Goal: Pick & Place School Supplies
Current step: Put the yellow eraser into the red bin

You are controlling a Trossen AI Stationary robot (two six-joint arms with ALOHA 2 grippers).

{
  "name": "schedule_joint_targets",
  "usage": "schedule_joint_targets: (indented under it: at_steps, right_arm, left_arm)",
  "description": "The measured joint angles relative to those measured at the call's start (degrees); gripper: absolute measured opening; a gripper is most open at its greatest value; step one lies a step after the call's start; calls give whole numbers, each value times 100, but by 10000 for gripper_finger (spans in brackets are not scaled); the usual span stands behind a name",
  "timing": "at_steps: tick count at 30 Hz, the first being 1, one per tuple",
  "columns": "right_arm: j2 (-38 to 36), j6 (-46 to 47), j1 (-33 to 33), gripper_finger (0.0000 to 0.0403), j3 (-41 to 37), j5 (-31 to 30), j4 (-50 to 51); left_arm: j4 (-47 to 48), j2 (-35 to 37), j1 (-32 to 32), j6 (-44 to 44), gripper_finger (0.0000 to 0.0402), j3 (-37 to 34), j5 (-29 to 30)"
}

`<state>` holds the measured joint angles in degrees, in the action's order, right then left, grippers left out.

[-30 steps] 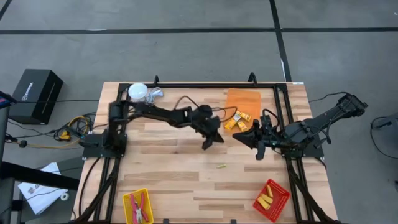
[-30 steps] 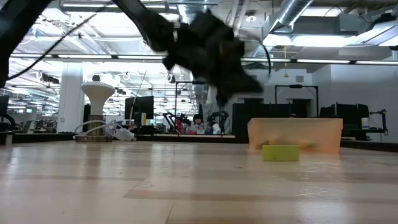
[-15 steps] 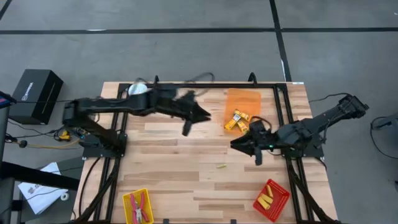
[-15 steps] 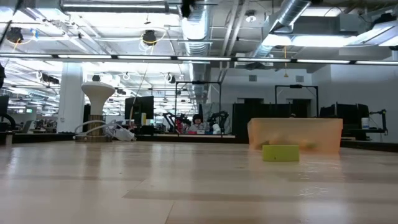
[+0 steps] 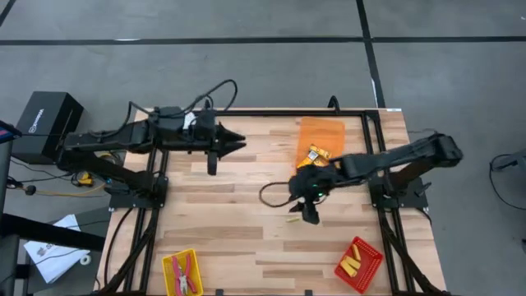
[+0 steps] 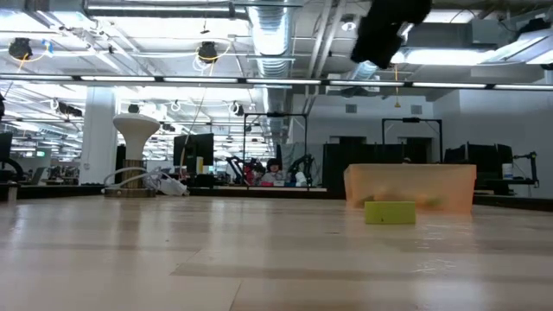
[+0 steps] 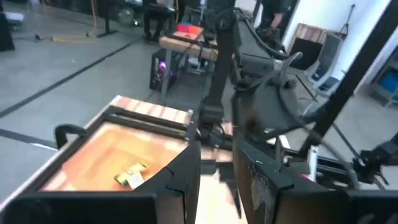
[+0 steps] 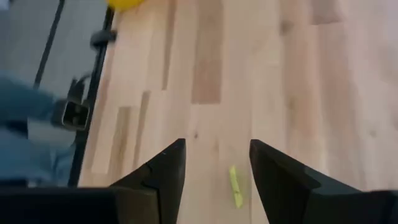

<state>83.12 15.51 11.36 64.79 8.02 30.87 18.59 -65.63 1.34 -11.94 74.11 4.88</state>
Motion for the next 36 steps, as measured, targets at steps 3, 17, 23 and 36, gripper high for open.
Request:
schedule_joint_targets:
  at_steps: [3, 17, 23, 36]
  right_arm:
    - [529, -453, -53, 169, 341, 289, 442]
    - [1886, -820, -5, 173, 554, 595, 1137]
    - [2119, -844, 26, 172, 554, 709, 1037]
    - [2126, -792, -116, 172, 318, 712, 655]
  left_arm:
    - [102, -7, -220, -55, 91, 0, 116]
    - [403, -138, -485, 103, 91, 0, 372]
    - [447, -138, -485, 259, 91, 0, 372]
    - [486, -138, -378, 401, 91, 0, 370]
